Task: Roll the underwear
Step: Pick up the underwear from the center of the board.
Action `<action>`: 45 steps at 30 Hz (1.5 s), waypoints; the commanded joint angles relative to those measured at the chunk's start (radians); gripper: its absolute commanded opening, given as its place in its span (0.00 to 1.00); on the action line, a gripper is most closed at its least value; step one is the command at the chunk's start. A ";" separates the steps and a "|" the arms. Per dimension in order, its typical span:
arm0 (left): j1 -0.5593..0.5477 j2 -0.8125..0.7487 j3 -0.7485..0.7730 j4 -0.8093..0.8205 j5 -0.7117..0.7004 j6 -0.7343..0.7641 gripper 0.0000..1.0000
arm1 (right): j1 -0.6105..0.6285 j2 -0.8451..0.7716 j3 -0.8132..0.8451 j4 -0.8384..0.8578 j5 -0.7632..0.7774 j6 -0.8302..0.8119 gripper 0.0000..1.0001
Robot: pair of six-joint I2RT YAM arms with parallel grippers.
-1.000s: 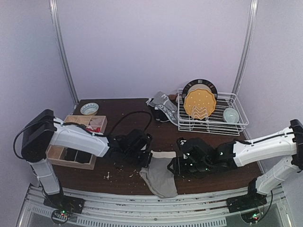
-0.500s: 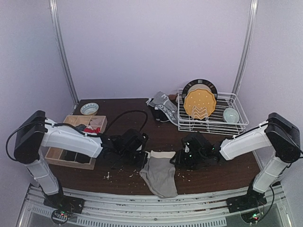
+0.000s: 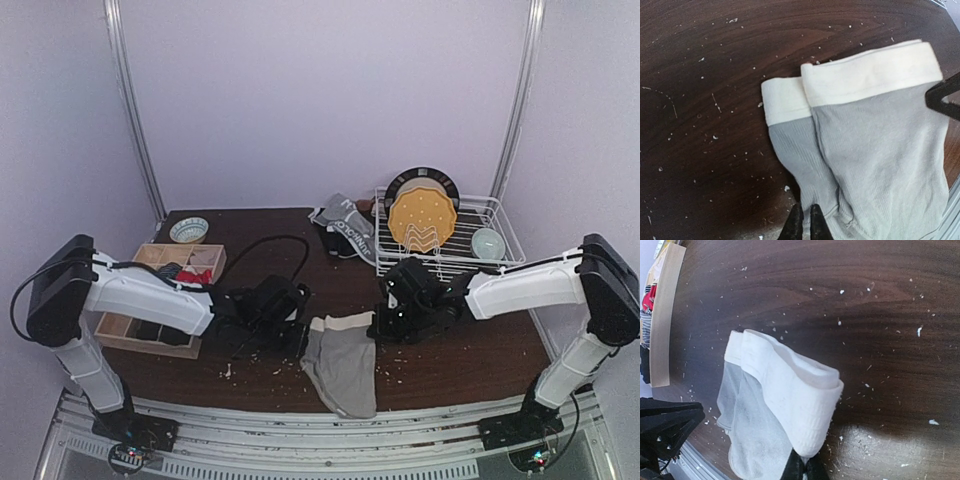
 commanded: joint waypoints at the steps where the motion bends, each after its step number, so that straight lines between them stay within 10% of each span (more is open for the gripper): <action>1: -0.005 -0.003 -0.015 0.048 -0.023 -0.005 0.06 | 0.012 -0.046 0.064 -0.223 0.090 -0.051 0.00; 6: 0.000 0.013 -0.007 0.046 -0.031 -0.007 0.14 | 0.028 -0.013 0.111 -0.269 0.106 -0.058 0.00; 15: 0.018 0.029 0.023 0.060 0.055 -0.015 0.73 | 0.019 0.062 0.114 -0.240 0.127 -0.048 0.00; 25: 0.030 0.119 0.101 0.019 0.146 -0.005 0.83 | 0.010 0.075 0.103 -0.196 0.103 -0.050 0.02; 35: 0.068 0.196 0.124 0.030 0.227 -0.023 0.70 | -0.004 0.089 0.080 -0.150 0.072 -0.041 0.02; 45: 0.069 0.207 0.161 -0.005 0.224 0.006 0.04 | -0.010 0.142 0.075 -0.090 0.051 -0.024 0.02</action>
